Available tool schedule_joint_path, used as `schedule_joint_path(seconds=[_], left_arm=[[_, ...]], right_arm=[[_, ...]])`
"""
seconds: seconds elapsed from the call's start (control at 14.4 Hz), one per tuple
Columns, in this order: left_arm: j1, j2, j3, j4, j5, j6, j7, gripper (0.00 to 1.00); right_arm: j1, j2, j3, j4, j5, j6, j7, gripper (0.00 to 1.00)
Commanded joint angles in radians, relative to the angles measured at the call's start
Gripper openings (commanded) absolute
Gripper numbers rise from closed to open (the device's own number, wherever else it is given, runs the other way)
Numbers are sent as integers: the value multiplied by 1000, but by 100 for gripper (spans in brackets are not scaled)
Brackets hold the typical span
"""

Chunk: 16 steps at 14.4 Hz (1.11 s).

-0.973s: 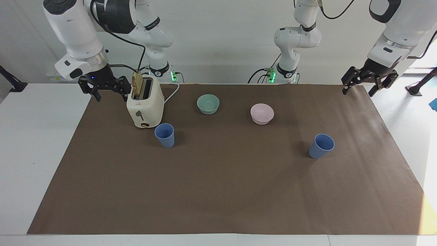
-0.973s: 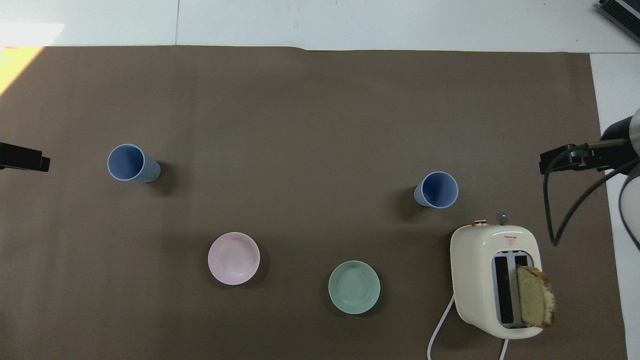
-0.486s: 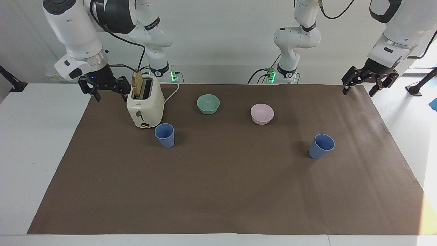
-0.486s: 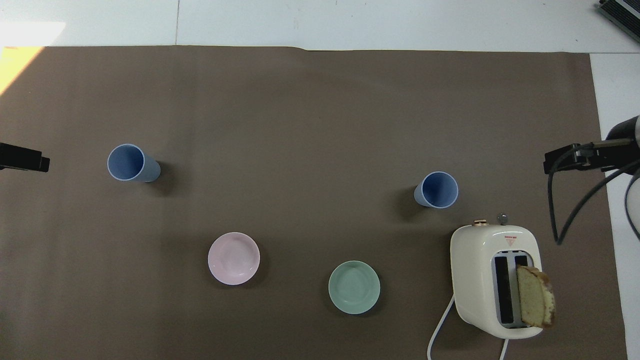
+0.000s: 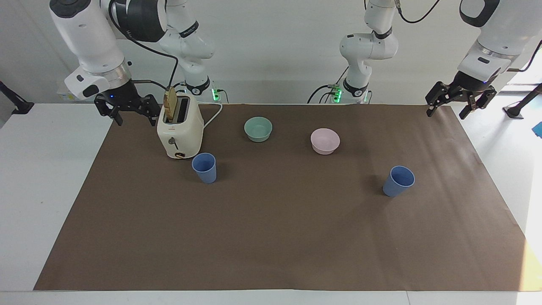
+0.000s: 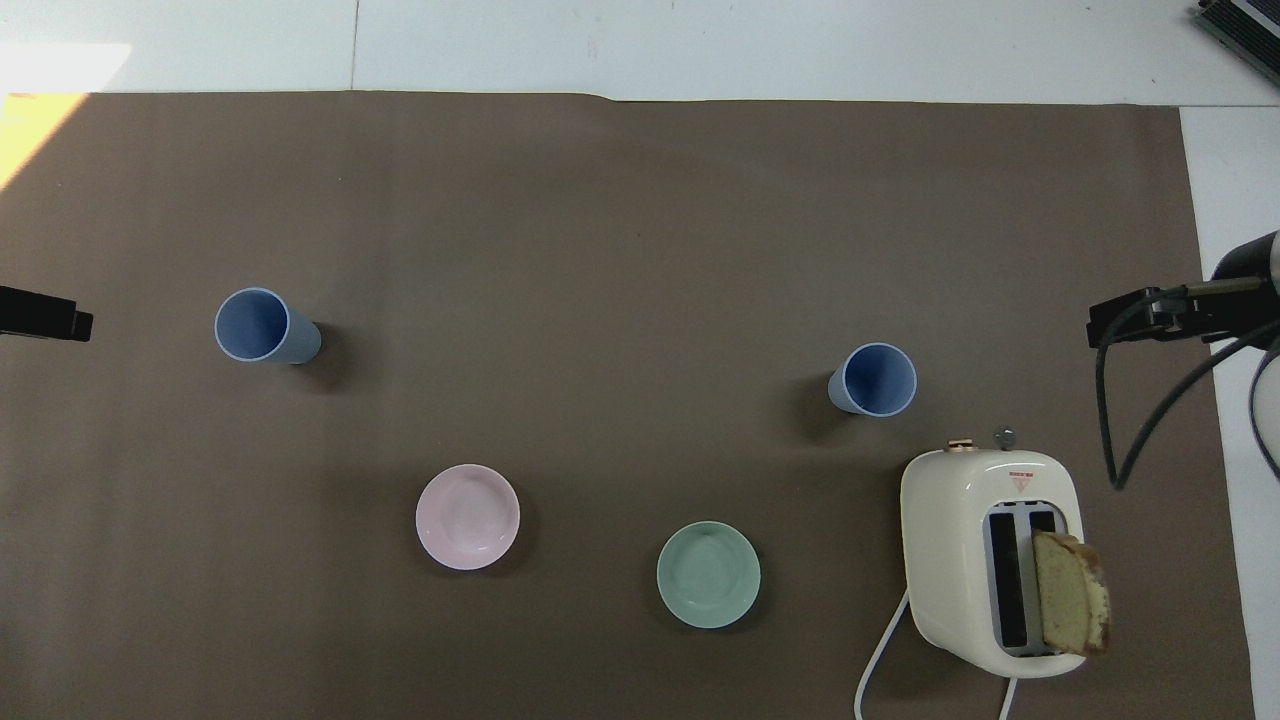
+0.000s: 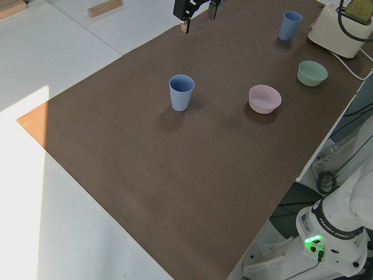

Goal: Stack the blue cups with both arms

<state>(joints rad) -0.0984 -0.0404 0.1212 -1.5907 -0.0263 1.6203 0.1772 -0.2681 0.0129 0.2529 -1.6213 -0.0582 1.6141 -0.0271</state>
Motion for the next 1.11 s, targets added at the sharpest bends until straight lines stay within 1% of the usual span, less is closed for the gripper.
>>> schedule_joint_path(seconds=[0.0,0.14,0.49,0.63,0.76,1.04], left_arm=[[14,-13,-3,-37,-6,45,21,100],[14,-10,-3,-73,-6,78,34,100],[14,-3,-3,-241,-6,286,64,100],[23,8,-3,-288,-7,344,97,100],[26,45,-3,-313,-10,413,97,100],[28,141,-3,-333,-40,519,97,100]], right_arm=[[-14,-19,5,-23,25,20,-22,100],[-14,-19,5,-23,25,21,-22,100],[-13,-19,5,-23,25,21,-19,100],[-13,-19,5,-23,25,23,-17,100],[-13,-19,5,-23,25,23,-17,100],[-13,-19,5,-23,46,17,-14,100]])
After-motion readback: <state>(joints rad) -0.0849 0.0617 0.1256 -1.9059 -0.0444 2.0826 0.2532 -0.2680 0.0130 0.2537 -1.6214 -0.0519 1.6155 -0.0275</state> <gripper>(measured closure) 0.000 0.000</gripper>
